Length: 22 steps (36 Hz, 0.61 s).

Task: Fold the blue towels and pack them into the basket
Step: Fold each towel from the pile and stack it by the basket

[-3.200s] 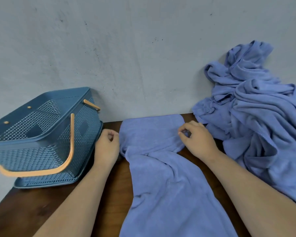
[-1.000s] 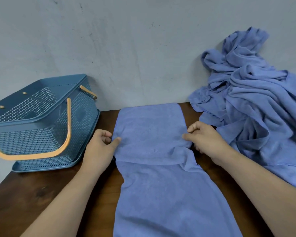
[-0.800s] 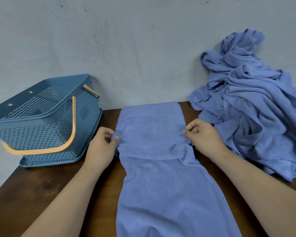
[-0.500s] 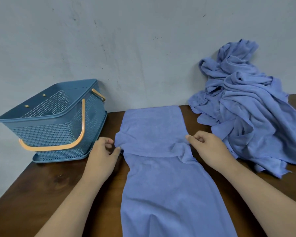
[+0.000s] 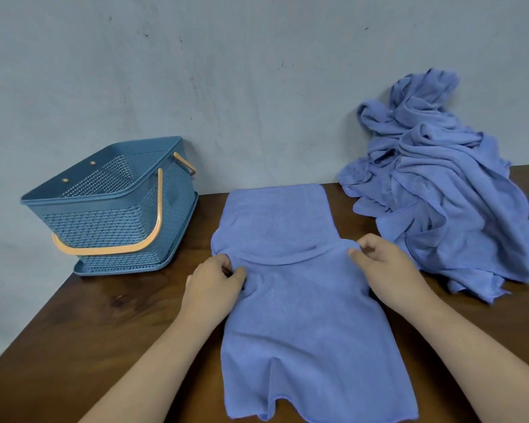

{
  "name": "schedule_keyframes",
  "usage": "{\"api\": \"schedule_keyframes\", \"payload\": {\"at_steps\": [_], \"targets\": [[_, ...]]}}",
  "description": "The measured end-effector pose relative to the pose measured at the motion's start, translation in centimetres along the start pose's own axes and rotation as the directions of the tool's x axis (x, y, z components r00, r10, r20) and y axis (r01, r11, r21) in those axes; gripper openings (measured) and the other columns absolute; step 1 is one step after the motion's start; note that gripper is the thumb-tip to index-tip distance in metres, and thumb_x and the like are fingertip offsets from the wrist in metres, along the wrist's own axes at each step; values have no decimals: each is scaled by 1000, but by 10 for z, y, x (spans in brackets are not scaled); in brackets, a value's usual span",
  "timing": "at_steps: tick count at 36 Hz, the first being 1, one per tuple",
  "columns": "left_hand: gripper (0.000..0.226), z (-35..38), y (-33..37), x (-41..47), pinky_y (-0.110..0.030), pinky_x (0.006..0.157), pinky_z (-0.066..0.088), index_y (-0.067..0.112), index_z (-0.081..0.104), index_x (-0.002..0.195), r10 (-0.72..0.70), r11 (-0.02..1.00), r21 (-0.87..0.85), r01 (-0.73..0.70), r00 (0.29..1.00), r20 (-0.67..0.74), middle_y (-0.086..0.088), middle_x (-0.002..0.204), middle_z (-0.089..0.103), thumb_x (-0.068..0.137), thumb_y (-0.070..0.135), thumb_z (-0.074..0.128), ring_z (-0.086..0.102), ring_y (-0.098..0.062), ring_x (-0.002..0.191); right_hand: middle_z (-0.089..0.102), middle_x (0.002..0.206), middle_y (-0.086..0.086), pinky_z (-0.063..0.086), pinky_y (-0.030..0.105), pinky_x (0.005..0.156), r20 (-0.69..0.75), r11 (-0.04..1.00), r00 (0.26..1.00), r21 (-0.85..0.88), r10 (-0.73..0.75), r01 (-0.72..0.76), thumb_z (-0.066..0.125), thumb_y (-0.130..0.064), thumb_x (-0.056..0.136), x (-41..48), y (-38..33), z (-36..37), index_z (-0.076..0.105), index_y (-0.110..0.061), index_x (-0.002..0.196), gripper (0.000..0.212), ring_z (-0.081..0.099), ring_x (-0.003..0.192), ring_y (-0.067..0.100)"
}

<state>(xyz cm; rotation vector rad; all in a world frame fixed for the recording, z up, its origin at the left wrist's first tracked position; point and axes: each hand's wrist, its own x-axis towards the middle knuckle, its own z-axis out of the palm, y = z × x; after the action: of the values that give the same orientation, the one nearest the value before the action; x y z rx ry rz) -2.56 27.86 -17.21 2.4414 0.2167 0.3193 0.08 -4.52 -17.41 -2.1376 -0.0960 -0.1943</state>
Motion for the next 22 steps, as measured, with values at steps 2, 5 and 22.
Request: {"api": "schedule_keyframes", "payload": {"at_steps": [2, 5, 22], "targets": [[23, -5, -2, -2, -39, 62, 47, 12, 59, 79, -12, 986, -168, 8, 1000, -19, 6, 72, 66, 93, 30, 63, 61, -12, 67, 66, 66, -6, 43, 34, 60, -3, 999, 1000, -37, 24, -24, 64, -32, 101, 1, 2, -2, 61, -28, 87, 15, 53, 53, 5], [29, -13, -4, 0, -33, 57, 36, 17, 46, 73, -66, 947, -318, 47, 997, -51, 10, 58, 50, 94, 26, 64, 45, -6, 53, 62, 54, -10, 41, 29, 53, 23, 990, 998, -129, 55, -51, 69, -26, 95, -1, 4, -4, 62, -36, 93, 12, 54, 47, 6], [47, -31, -19, 10, -35, 59, 35, 21, 44, 84, -205, 845, -466, 262, 964, 170, 4, 73, 43, 60, 21, 84, 39, -16, 65, 61, 55, -2, 46, 32, 57, 393, 965, 918, -257, 57, 50, 69, -23, 91, -9, -6, -28, 55, -50, 130, 49, 53, 51, 6]]}}
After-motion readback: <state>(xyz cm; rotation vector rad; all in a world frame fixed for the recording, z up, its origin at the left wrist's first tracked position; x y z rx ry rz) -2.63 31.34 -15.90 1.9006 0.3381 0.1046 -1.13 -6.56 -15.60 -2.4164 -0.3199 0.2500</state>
